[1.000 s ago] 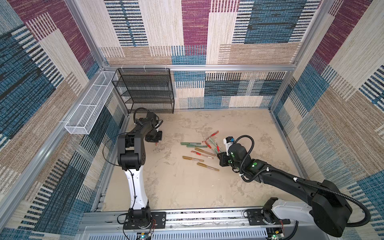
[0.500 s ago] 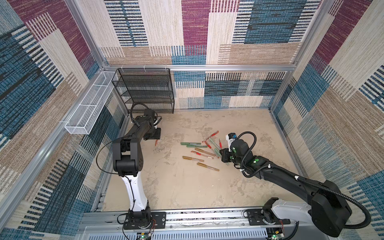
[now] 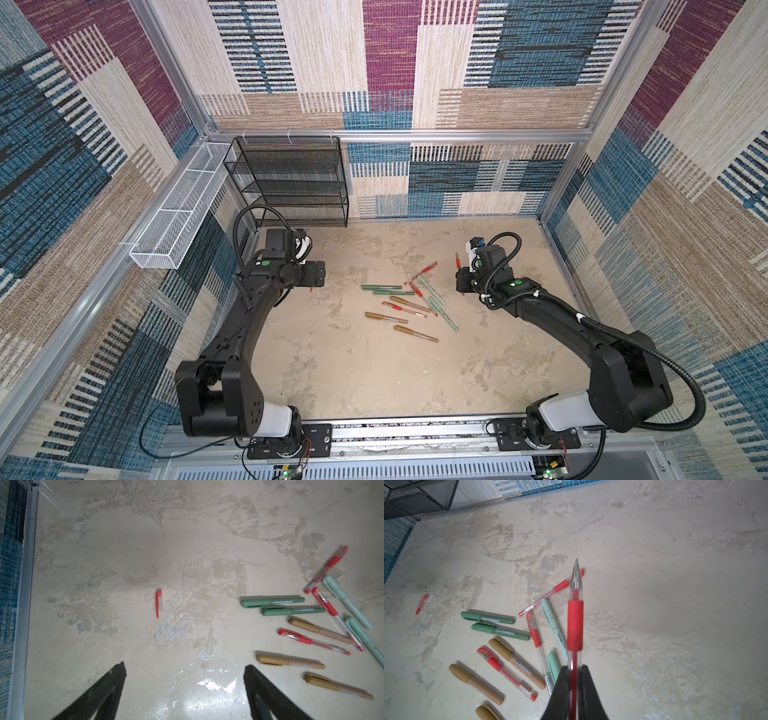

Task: Open the pen caps
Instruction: 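Set the red cap on the table with the left gripper and withdraw, then lower the uncapped pen onto the table and open the right gripper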

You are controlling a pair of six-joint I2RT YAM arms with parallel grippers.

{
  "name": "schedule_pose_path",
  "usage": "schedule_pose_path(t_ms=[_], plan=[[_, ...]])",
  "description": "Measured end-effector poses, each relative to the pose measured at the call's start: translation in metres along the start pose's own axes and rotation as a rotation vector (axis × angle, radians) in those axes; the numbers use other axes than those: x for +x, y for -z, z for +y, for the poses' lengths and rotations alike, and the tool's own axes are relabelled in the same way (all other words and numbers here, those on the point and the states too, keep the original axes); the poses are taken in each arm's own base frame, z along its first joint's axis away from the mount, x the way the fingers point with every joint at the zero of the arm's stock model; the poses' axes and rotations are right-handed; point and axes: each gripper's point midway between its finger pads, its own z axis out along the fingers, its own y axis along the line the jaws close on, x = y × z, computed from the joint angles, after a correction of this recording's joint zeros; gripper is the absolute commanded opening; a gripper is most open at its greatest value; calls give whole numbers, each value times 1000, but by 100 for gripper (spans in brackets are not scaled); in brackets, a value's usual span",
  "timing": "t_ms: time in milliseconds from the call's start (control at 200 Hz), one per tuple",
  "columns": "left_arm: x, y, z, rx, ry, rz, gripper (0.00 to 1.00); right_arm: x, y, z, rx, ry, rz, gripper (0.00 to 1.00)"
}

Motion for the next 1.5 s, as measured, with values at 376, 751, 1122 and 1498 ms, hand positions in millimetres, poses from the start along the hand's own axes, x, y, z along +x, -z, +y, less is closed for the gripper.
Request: schedule_pose_path(t_ms=[376,751,1122,1498], plan=[[1,39,-11,85,4,-163,99,-20,-70,-58,79,-31,106,0],[-5,38,-15,112,11,-180,99,-4,-119,-85,124,-64,198,1],[-7,40,-13,108,12,-186,99,6,-128,-98,171,-67,207,18],[-7,40,-13,108,12,-189,99,-14,-99,-87,164,-78,175,31]])
